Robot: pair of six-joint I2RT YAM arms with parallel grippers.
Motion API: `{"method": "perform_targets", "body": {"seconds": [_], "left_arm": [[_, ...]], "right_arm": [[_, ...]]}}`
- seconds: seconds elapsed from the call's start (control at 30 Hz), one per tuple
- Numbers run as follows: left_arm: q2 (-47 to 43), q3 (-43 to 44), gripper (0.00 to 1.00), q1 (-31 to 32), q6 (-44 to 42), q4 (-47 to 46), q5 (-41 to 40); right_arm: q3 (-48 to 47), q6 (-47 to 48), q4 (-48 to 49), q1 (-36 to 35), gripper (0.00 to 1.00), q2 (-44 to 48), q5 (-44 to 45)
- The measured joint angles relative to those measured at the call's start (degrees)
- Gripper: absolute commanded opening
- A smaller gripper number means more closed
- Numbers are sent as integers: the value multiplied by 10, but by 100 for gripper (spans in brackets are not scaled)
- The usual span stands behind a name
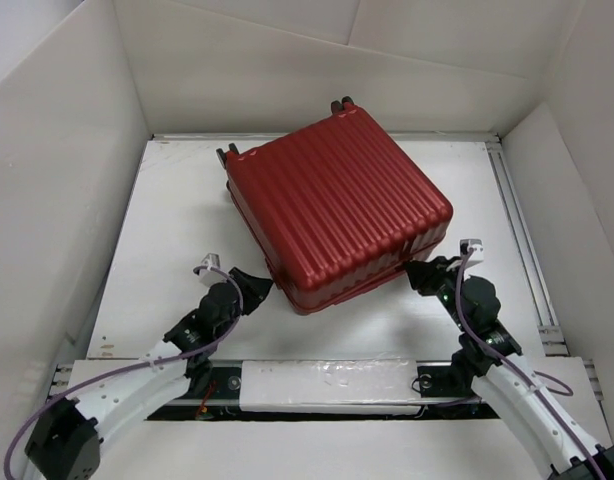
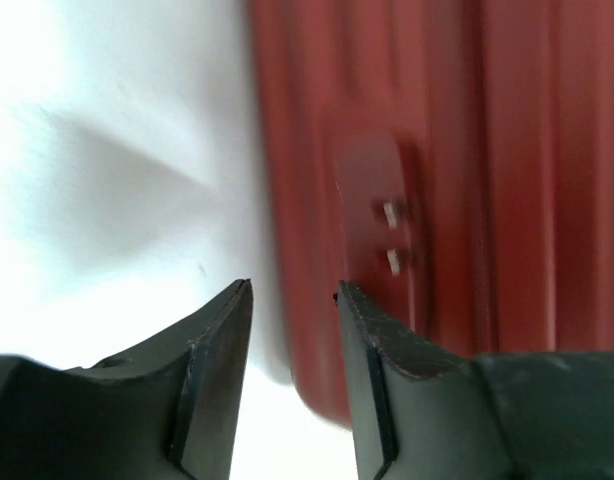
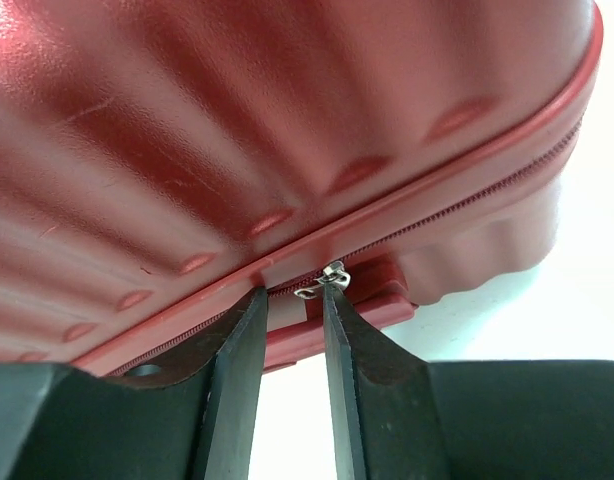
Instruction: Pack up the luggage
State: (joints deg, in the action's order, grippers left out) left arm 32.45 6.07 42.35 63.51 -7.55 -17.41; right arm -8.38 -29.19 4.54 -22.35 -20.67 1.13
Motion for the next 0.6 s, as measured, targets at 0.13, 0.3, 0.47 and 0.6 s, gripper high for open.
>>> {"method": "perform_targets", "body": {"seconds": [0.13,0.3,0.47,0.6], "left_arm": [[37,-16,31,-116,-12,-71,83],[-29,-32,34,-162,-29,-85,149],[-94,-32,39,-163,-46,-90,185],[-53,-32,38,-163,-63,-96,214]], "right_arm": [[0,-2,18,9,36,-21,-4],[0,-6,35,13,39,-42,-5],[7,-33,40,14,43,-45,6],[28,-48,42,14,44,-32,20]]}}
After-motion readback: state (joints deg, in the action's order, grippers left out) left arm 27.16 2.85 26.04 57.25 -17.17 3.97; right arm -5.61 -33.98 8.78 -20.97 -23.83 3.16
